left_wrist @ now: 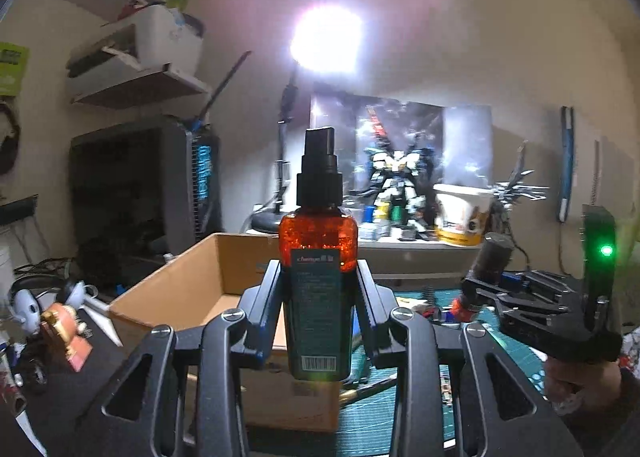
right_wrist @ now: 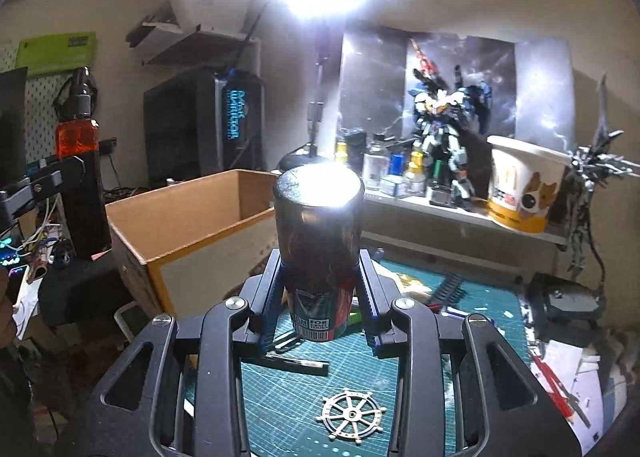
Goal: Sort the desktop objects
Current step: 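Carry the bottle and spray can toward the cardboard box with both tools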
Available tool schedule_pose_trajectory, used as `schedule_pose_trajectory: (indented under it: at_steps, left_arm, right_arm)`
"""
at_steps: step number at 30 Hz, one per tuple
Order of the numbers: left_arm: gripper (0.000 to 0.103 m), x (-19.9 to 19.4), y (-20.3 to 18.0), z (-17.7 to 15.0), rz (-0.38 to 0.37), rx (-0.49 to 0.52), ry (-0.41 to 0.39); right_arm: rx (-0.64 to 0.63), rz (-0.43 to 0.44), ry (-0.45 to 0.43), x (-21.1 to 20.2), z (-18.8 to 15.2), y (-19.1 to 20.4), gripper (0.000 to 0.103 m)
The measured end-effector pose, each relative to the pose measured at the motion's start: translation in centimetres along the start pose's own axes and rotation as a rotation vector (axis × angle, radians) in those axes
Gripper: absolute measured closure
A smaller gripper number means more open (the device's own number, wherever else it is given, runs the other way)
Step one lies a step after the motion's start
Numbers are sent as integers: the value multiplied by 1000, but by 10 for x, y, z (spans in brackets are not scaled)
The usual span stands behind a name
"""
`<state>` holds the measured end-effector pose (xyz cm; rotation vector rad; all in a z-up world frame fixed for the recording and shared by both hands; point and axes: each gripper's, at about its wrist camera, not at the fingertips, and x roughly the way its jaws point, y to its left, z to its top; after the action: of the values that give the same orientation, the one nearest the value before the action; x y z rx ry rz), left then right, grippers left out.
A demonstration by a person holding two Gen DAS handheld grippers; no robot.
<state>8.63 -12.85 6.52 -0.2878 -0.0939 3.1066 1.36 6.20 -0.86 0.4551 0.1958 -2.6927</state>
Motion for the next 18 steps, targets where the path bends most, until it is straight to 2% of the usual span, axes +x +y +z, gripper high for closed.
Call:
schedule_pose_trajectory:
  at_steps: [10,18]
  left_arm:
    - [69,-2,31,-5,177,-17,62]
    - [69,-8,43,-11,221,-31,91]
  right_arm:
    - [-47,91,-21,-1,11,35,70]
    - [-58,166,-13,7,13,54,70]
